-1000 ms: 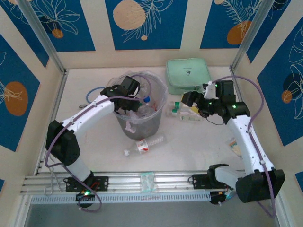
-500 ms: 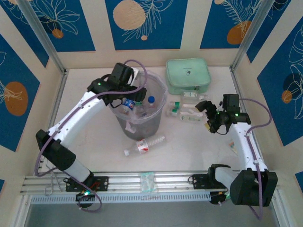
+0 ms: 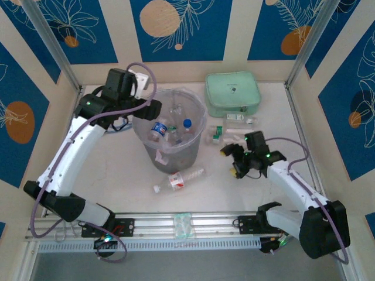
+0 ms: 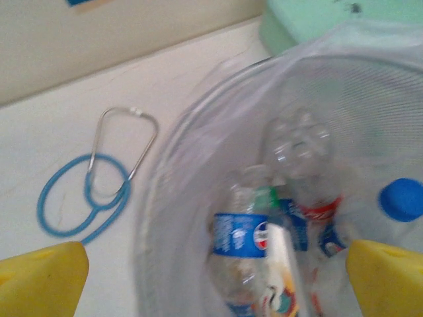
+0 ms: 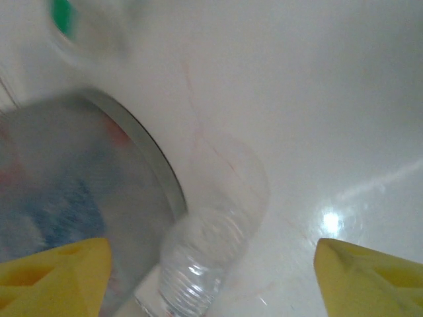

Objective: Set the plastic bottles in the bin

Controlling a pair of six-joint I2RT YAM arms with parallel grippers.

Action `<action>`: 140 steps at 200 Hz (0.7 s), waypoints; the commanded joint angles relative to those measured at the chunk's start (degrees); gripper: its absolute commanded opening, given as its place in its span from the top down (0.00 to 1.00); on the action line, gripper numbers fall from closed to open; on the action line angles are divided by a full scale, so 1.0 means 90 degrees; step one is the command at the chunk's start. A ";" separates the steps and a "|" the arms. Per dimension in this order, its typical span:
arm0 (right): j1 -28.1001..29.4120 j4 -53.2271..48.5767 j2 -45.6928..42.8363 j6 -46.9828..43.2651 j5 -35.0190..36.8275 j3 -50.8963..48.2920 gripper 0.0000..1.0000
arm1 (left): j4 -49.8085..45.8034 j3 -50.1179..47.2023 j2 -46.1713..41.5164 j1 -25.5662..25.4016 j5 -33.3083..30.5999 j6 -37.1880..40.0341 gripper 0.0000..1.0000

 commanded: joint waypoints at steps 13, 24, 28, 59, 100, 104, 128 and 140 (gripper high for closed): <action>0.1162 0.2033 0.0082 0.1407 -0.0160 -0.0964 0.23 | -0.0031 -0.0603 -0.0207 0.0592 0.0918 0.0015 0.01; 0.1417 0.2103 0.0181 0.1452 -0.0035 -0.0933 0.21 | 0.0097 -0.0775 -0.0233 0.0699 0.1220 -0.0071 0.00; 0.1492 0.2098 0.0243 0.1447 -0.0031 -0.0899 0.20 | 0.0129 -0.0822 -0.0233 0.0713 0.1269 -0.0091 0.01; 0.1888 0.2653 0.0972 0.1270 -0.0367 -0.0626 0.10 | 0.0398 -0.1157 -0.0175 0.0770 0.1546 -0.0198 0.02; 0.2225 0.3722 0.1868 0.1316 -0.0567 -0.0457 0.07 | 0.0674 -0.1513 -0.0147 0.0798 0.1619 -0.0307 0.05; 0.2250 0.3785 0.1921 0.1328 -0.0562 -0.0441 0.07 | 0.0694 -0.1548 -0.0146 0.0811 0.1629 -0.0308 0.06; 0.2287 0.3952 0.2161 0.1339 -0.0447 -0.0396 0.10 | 0.0880 -0.1796 -0.0145 0.0851 0.1786 -0.0356 0.07; 0.2270 0.4017 0.2176 0.1364 -0.0372 -0.0439 0.14 | 0.0995 -0.1914 -0.0173 0.0861 0.1850 -0.0398 0.07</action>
